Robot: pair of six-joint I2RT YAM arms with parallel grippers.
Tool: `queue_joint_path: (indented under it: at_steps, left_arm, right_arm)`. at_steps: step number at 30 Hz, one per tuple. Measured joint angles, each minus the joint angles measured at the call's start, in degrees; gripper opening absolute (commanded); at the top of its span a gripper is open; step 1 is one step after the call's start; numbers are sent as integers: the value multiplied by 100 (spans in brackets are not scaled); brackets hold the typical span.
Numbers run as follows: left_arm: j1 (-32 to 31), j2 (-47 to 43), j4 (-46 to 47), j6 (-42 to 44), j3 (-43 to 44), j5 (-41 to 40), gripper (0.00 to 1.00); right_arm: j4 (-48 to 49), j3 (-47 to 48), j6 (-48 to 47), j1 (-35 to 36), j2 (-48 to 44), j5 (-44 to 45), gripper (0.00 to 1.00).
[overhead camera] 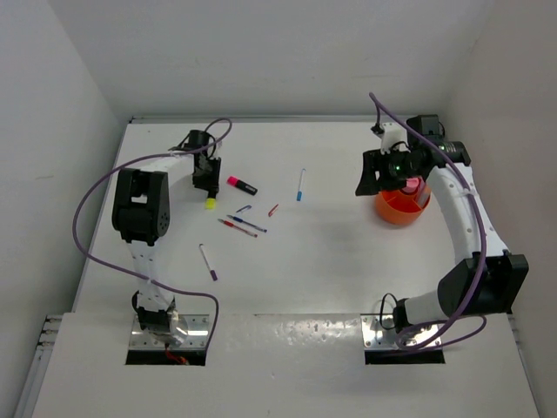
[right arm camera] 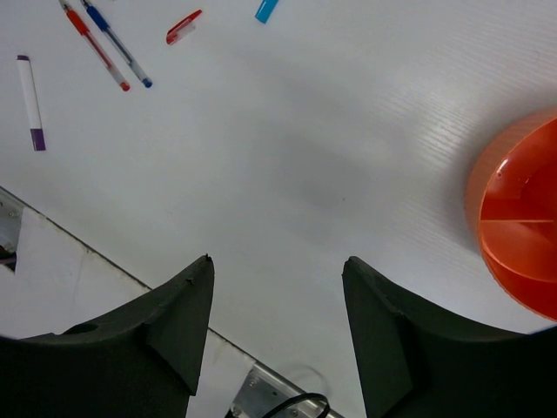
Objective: Sort the stationery into containers
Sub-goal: Pick up the pen from the center of the board, then place the pen in the storage box.
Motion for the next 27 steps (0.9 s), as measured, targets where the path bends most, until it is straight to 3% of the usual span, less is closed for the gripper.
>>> queue_joint_path:
  at_steps: [2,9,15,20,23,27]
  left_arm:
    - [0,0,-2,-28,2,118,1]
    - [155,-387,492,-378,-662,1526,0]
    - [586,-2020,2697,-1862,-2164,3405,0]
    - [348,-3292,4793,-2610,-2304,4347,0]
    - [26,-4006,5101,-2214,-2306,4583,0]
    - [-660,-4841,4522,-439,-2201,4531,0]
  right_arm:
    - [0,0,2,46,0,-2,61]
    - [151,-46,149,138,-37,-243,61]
    - [492,-94,400,175,-293,-765,61]
    - [807,-4,1014,249,-297,-1690,61]
    - [1209,-138,1709,275,-267,-2293,61]
    - [2146,-822,3025,282,-267,-3073,65]
